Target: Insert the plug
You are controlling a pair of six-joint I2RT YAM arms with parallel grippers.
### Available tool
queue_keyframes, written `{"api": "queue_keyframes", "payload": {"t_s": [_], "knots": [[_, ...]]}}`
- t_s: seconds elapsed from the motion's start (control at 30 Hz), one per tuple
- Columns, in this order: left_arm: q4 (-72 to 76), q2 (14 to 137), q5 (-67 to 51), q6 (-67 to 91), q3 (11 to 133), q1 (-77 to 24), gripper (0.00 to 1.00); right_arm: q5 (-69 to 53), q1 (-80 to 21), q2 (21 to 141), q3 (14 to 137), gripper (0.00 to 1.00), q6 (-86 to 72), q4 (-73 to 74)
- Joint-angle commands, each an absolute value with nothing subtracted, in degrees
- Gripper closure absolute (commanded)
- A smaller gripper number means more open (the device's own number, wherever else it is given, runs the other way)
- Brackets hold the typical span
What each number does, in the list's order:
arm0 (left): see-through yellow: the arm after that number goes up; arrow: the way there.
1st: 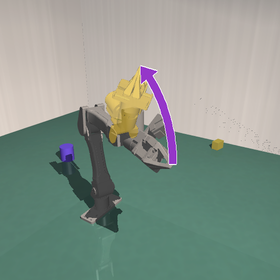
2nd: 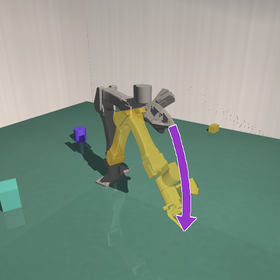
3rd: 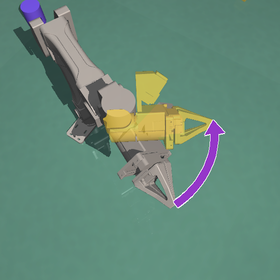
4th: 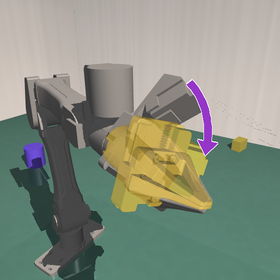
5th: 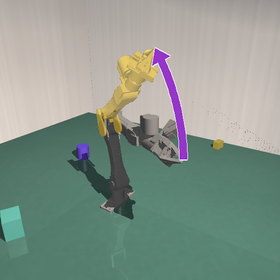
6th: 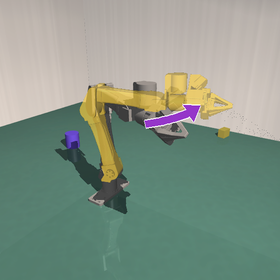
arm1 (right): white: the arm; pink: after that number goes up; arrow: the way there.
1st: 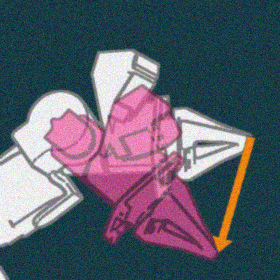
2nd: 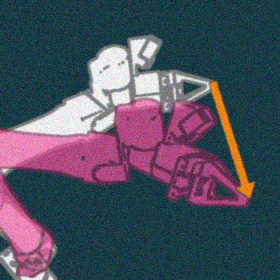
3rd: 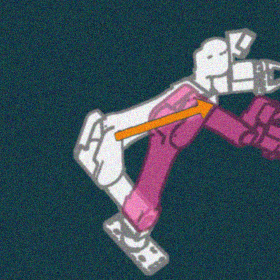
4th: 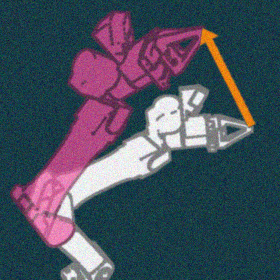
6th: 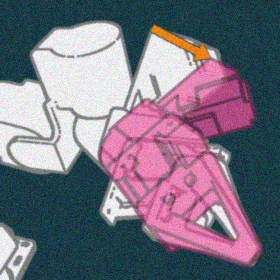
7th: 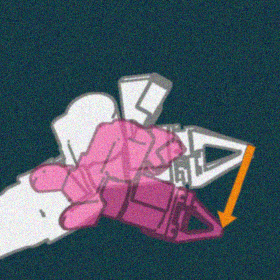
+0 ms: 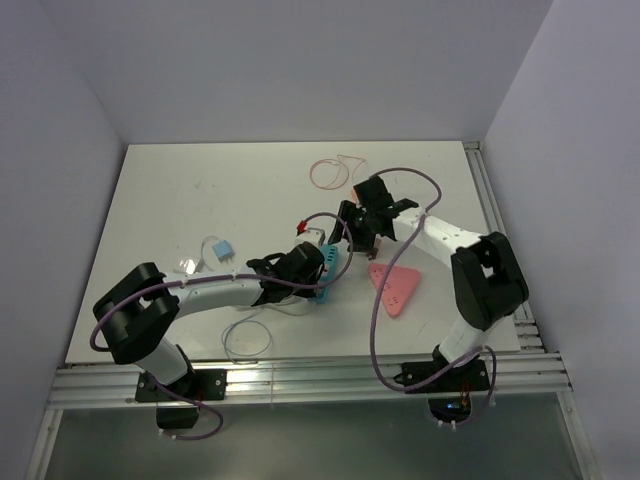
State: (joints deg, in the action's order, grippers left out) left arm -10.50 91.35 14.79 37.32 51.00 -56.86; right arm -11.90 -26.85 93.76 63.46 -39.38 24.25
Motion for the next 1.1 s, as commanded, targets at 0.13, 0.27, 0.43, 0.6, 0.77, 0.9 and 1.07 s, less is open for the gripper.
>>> {"api": "queue_keyframes", "payload": {"t_s": [0.13, 0.27, 0.43, 0.6, 0.77, 0.9, 1.07], "knots": [[-23.38, 93.25, 10.46, 37.97, 47.90, -57.22, 0.99, -12.93, -28.56, 99.66, 64.95, 0.36, -42.54, 19.34], [-23.91, 93.34, 10.55, 37.62, 48.87, -57.22, 0.98, -12.04, -29.18, 100.11, 62.59, 0.38, -42.19, 18.20], [-23.82, 93.51, 8.71, 36.48, 49.75, -57.22, 0.90, -12.22, -29.27, 102.56, 59.76, 0.43, -41.22, 16.17], [-25.13, 93.78, 8.52, 35.42, 51.15, -57.22, 0.79, -12.04, -29.35, 104.67, 58.89, 0.60, -40.61, 15.65], [-25.58, 93.60, 8.52, 34.81, 51.68, -57.22, 0.71, -12.13, -29.27, 104.76, 57.75, 0.68, -40.25, 14.68], [-25.84, 94.13, 9.05, 34.63, 51.68, -57.22, 0.65, -11.78, -29.35, 105.20, 57.39, 0.68, -39.73, 14.85], [-26.02, 94.13, 9.14, 34.89, 51.86, -57.13, 0.60, -11.34, -29.27, 105.29, 56.95, 0.69, -39.55, 14.76]]}}
